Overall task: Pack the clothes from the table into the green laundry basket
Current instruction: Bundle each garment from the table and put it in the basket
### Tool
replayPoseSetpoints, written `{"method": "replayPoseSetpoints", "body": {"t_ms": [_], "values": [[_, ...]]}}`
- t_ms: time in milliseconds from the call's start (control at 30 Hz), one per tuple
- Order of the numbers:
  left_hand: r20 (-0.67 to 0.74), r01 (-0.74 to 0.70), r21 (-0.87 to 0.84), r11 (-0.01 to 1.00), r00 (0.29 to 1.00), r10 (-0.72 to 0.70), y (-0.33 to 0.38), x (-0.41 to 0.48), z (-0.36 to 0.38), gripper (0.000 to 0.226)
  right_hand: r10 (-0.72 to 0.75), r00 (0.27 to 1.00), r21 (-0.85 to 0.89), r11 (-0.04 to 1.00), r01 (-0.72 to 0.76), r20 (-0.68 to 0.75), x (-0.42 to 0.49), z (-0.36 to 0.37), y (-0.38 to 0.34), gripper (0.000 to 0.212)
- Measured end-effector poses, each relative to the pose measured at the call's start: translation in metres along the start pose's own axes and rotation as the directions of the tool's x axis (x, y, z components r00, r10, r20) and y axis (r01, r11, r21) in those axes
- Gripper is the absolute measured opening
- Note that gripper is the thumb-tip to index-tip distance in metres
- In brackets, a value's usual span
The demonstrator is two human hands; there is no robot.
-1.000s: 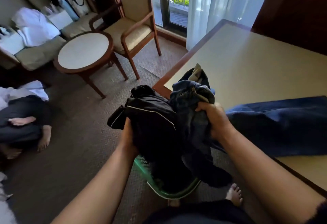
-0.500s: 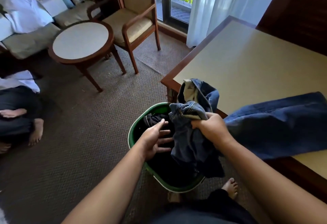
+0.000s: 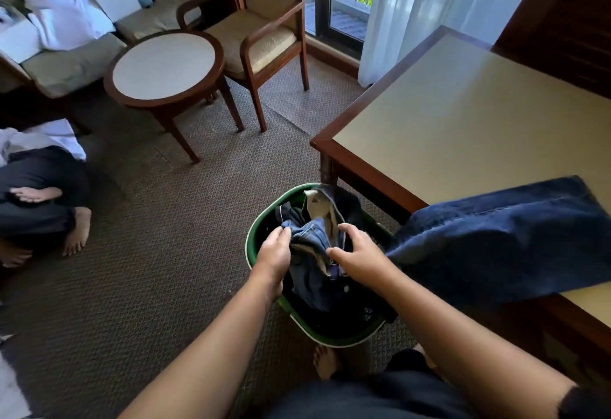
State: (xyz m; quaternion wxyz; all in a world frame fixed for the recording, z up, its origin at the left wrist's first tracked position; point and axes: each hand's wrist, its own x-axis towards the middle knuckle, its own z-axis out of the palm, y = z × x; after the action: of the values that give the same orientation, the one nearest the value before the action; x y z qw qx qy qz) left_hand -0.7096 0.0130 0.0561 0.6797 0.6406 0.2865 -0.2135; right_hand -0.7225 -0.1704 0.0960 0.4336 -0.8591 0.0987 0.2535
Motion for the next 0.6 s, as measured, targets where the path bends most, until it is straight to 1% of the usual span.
{"method": "replayPoseSetpoints", "body": {"t_ms": [33, 100, 233, 267, 367, 467, 533, 600], "values": [[-0.008, -0.008, 0.028, 1.000, 1.000, 0.008, -0.003, -0.001, 0.001, 0.032, 0.001, 1.000, -0.006, 1.000, -0.001, -0.001, -0.002, 0.000, 0.003, 0.068], [-0.005, -0.017, 0.092, 0.996, 1.000, 0.018, -0.012, 0.001, 0.004, 0.043, 0.031, 1.000, 0.011, 0.999, -0.031, 0.005, -0.009, -0.001, 0.011, 0.064], [0.092, -0.054, 0.194, 0.980, 0.995, 0.037, -0.030, 0.000, 0.019, 0.053, 0.065, 0.998, 0.072, 0.995, -0.065, -0.007, -0.025, -0.003, 0.027, 0.057], [0.109, -0.052, 0.208, 0.977, 0.994, 0.030, -0.032, -0.003, 0.024, 0.051, 0.062, 0.998, 0.089, 0.994, -0.060, -0.016, -0.028, -0.003, 0.031, 0.056], [0.204, -0.088, 0.243, 0.966, 0.978, 0.038, -0.035, -0.014, 0.045, 0.038, 0.042, 0.998, 0.134, 0.990, -0.036, -0.042, -0.035, -0.006, 0.044, 0.053], [0.258, -0.132, 0.254, 0.958, 0.964, 0.065, -0.037, -0.024, 0.068, 0.044, 0.017, 0.988, 0.182, 0.983, 0.011, -0.150, -0.045, -0.011, 0.058, 0.050], [0.305, -0.150, 0.267, 0.952, 0.950, 0.064, -0.036, -0.030, 0.085, 0.040, 0.030, 0.968, 0.227, 0.973, 0.028, -0.248, -0.053, -0.018, 0.069, 0.048], [0.343, -0.190, 0.280, 0.941, 0.935, 0.086, -0.032, -0.035, 0.106, 0.040, 0.064, 0.939, 0.263, 0.964, 0.029, -0.339, -0.061, -0.030, 0.079, 0.046]]}}
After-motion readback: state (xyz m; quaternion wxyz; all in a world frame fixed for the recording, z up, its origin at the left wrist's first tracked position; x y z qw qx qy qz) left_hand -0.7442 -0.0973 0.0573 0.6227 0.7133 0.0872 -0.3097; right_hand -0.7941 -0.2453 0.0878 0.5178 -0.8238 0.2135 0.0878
